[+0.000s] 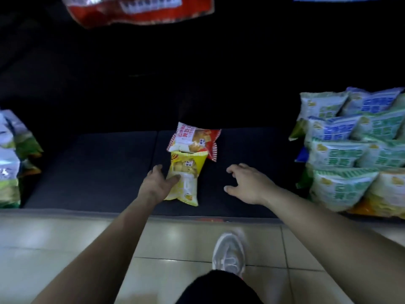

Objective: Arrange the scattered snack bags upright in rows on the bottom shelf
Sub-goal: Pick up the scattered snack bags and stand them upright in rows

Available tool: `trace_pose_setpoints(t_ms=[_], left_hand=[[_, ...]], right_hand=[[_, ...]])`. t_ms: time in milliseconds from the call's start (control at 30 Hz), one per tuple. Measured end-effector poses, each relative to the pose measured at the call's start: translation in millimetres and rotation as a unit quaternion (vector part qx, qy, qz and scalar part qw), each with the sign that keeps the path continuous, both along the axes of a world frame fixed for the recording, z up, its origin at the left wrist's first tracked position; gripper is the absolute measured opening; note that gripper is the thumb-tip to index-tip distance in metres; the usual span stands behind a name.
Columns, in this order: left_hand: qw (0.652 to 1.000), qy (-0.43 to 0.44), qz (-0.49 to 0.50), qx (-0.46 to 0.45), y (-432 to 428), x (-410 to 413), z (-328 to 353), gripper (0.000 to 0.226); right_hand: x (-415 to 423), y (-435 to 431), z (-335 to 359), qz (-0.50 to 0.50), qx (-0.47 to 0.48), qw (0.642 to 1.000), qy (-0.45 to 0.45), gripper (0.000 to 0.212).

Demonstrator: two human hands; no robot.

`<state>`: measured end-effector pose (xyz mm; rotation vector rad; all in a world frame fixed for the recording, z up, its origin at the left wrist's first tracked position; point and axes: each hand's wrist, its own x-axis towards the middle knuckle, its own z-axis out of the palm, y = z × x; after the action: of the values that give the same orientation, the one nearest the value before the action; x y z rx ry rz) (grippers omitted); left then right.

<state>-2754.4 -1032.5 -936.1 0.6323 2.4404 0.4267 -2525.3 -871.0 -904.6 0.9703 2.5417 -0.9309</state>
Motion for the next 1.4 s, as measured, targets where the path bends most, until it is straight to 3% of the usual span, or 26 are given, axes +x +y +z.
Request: trace_pose_setpoints(t_ms=[167,267,400,500,600,733,867,933,1000,1100,1267,1400], left_hand=[[0.992,-0.101,0.071,-0.006,11.7,-8.0,-28.0,0.102],[0.993,-0.107,0.053,0.021,8.7,-1.5,-34.3,0.091],[0.994,-0.072,-0.083,0.030,9.5,0.9,-34.2,0.088],[0.966,0.013,-0.250,-0.064,26.3,9.6,-20.6,0.089],[0.939,0.063,-0.332,-0.065,46.9,26.7,-10.0,0.091],[0.929,0.099,-0.354,-0.034,53.3,40.0,-9.6,0.095],[0.953,0.093,-0.281,0.064,42.7,45.4,-15.7,0.108],[0.979,0.058,-0.172,0.094,37.4,51.8,-19.0,0.118],[0.995,-0.033,-0.045,0.085,32.0,58.3,-25.7,0.118],[0.985,-0.156,0.026,0.070,25.2,59.8,-42.3,0.097],[0.957,-0.214,0.051,0.187,31.1,70.4,-27.0,0.046],[0.924,-0.245,0.048,0.291,47.0,85.7,5.5,0.051]], right_hand=[[-24.7,-10.8,-32.0,-0.015,-0.032,0.999,0.004,0.062],[-33.8,-13.6,-38.0,-0.023,-0.023,0.999,0.025,0.057],[-39.4,-9.0,-32.4,-0.014,0.046,0.996,0.076,0.062],[-42.0,-1.3,-23.2,0.019,0.116,0.988,0.103,0.080],[-40.2,6.6,-22.7,0.053,0.097,0.993,0.048,0.094],[-26.1,13.0,-32.6,0.015,0.058,0.997,-0.039,0.102],[-10.6,16.3,-42.0,-0.023,0.031,0.998,-0.043,0.087],[-5.3,15.4,-45.9,-0.052,-0.001,0.998,-0.026,0.079],[0.3,13.3,-49.6,-0.071,-0.010,0.997,-0.017,0.074],[10.1,12.6,-53.9,-0.109,-0.041,0.993,0.007,0.069],[28.8,17.0,-52.0,-0.199,-0.128,0.969,0.068,0.069],[43.0,18.8,-36.4,-0.198,-0.120,0.967,0.107,0.073]])
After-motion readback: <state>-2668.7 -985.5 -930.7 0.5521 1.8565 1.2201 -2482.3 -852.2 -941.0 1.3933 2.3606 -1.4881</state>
